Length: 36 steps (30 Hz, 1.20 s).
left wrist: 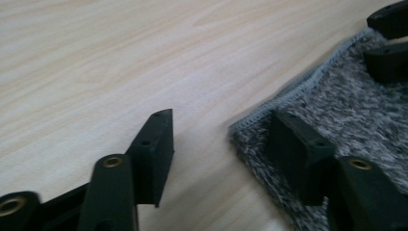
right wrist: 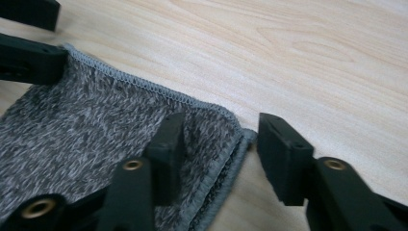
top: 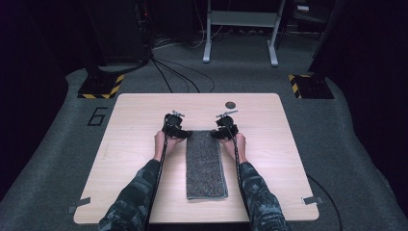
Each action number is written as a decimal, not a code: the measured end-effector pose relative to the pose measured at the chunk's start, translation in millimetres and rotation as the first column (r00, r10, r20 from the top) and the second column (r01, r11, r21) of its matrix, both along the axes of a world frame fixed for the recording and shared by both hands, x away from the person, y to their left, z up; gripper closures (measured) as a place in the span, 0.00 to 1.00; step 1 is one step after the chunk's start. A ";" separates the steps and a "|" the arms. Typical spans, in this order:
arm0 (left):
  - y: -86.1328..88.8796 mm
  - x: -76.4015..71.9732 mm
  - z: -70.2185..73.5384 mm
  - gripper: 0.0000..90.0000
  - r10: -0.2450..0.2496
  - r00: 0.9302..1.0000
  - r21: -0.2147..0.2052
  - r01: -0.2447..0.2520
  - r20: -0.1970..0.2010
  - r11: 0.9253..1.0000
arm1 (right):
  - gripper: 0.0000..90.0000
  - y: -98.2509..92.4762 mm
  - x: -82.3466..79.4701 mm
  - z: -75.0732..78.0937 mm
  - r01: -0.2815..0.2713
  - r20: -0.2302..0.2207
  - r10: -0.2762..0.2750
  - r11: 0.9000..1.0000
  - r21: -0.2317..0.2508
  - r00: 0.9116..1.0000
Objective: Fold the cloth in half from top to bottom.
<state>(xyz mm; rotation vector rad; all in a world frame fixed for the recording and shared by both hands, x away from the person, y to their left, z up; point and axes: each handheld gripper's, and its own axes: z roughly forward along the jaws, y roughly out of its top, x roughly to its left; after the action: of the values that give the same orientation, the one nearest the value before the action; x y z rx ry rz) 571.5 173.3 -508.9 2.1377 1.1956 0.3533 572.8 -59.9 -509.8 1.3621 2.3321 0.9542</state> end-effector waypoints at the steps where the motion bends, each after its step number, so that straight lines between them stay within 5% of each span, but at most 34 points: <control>1: -1.3 -1.0 -1.1 0.52 -0.002 1.000 0.002 0.002 0.013 1.000 | 0.65 1.2 -0.5 0.2 0.002 0.002 -0.002 1.000 -0.005 1.000; 8: -7.7 -4.2 -1.2 0.78 -0.030 0.999 0.004 0.030 0.019 1.000 | 0.85 2.6 -2.2 1.0 -0.018 -0.001 0.018 1.000 -0.025 1.000; 12: -10.9 -9.2 -4.5 0.95 -0.018 0.999 -0.017 0.019 0.047 1.000 | 0.91 1.5 -3.1 0.3 -0.014 -0.018 0.014 1.000 0.011 1.000; 17: -9.9 -11.2 -2.8 0.96 -0.022 0.999 -0.015 0.023 0.049 1.000 | 0.92 -1.8 -4.2 0.8 -0.007 -0.028 0.008 0.999 0.034 1.000; 23: -8.7 -20.5 9.8 0.96 -0.019 0.995 -0.053 0.025 0.100 0.998 | 0.92 -9.7 -12.7 9.4 -0.012 0.026 0.011 0.997 0.071 1.000; 28: -9.3 -26.7 29.9 0.97 -0.029 0.984 -0.036 0.036 0.178 0.999 | 0.93 -13.2 -20.9 29.4 -0.019 0.083 0.011 0.995 0.100 0.997; 36: -7.9 -25.2 52.6 0.97 -0.026 0.972 -0.028 0.033 0.234 0.999 | 0.93 -10.7 -23.5 54.6 -0.032 0.163 0.015 0.994 0.106 0.987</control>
<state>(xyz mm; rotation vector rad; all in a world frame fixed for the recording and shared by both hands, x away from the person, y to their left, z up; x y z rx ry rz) 546.3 165.4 -456.3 2.0203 1.0270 0.5524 549.3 -70.6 -455.1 1.2472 2.2092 1.1678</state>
